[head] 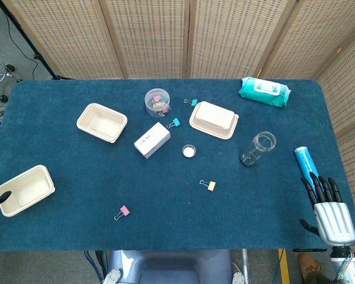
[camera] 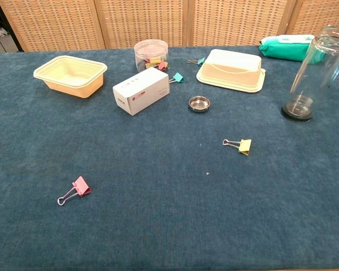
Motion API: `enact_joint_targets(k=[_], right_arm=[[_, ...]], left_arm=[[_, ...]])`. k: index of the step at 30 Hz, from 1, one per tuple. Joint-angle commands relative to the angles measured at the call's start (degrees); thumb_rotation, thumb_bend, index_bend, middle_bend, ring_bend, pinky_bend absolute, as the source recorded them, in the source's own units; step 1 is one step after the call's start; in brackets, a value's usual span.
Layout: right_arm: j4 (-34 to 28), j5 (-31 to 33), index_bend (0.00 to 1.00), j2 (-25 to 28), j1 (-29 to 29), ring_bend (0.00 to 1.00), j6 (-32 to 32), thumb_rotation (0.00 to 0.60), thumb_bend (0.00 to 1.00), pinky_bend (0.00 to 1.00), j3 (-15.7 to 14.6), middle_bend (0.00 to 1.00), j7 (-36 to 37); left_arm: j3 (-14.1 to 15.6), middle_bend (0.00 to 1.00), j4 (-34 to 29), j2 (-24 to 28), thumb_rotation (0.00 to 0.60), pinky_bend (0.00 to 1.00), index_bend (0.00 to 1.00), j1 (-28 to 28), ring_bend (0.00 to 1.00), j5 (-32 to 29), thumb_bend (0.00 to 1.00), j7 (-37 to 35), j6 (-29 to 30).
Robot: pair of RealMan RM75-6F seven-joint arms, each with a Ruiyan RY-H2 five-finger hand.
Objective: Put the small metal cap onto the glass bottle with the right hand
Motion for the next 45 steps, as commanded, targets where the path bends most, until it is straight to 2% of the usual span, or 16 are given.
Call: enact_joint_targets(k=[1,11,20,24,27,30,33,38,45], right_arm=[[0.2,-0.19,0.0,-0.21,0.09,0.0,0.05,0.6,0.07,0.0,0.08,0.0,0.2],[-0.73,-3.17,0.0,-1.31,1.2,0.0,1.38,0.6,0.07,0.0,0.97,0.0,-0.11],[-8.32,-5.56,0.0,0.37,6.99,0.0,-2.29,0.6,0.07,0.0,5.13,0.0,-6.85],[-12.93,-3.65,0.0,0.67,10.49,0.0,-6.07,0.6,0.07,0.0,7.84,0.0,-9.08],[-15.08,-1.78,0.0,0.43,14.46,0.0,-11.09,0.6,0.07,0.0,9.84,0.0,-10.42],[-15.85,2.64,0.01,-0.56,19.18,0.0,-18.0,0.6,0.07,0.0,11.83,0.0,-9.58],[-13.71,8.09,0.04,-3.12,24.94,0.0,-25.24,0.6,0.07,0.0,14.25,0.0,-9.29],[-7.41,16.01,0.13,-9.54,31.97,0.0,-31.54,0.6,0.08,0.0,16.83,0.0,-10.52],[5.37,21.71,0.27,-18.94,40.45,0.0,-35.68,0.6,0.26,0.0,18.82,0.0,-11.55]], left_arm=[[0.09,0.0,-0.09,-0.07,0.6,0.0,0.0,-0.05,0.0,0.01,0.03,0.26,0.01],[0.08,0.0,0.64,-0.48,0.6,0.0,0.0,0.14,0.0,-0.56,0.03,-0.13,0.44],[-0.2,0.0,1.33,-0.22,0.6,0.0,0.0,0.45,0.0,-1.75,0.03,-1.9,0.52],[-0.07,0.0,1.53,-0.26,0.6,0.0,0.0,0.89,0.0,-1.61,0.03,-2.14,1.17],[-0.06,0.0,1.5,-0.3,0.6,0.0,0.0,0.96,0.0,-1.94,0.03,-2.11,1.12],[-0.1,0.0,1.62,-0.26,0.6,0.0,0.0,1.1,0.0,-2.16,0.04,-2.13,1.29],[-0.24,0.0,1.82,-0.2,0.6,0.0,0.0,1.21,0.0,-2.57,0.04,-2.55,1.34],[-0.4,0.0,2.01,-0.02,0.6,0.0,0.0,1.13,0.0,-3.01,0.04,-3.1,0.95],[-0.63,0.0,2.28,0.21,0.6,0.0,0.0,0.86,0.0,-4.04,0.04,-3.6,0.04]])
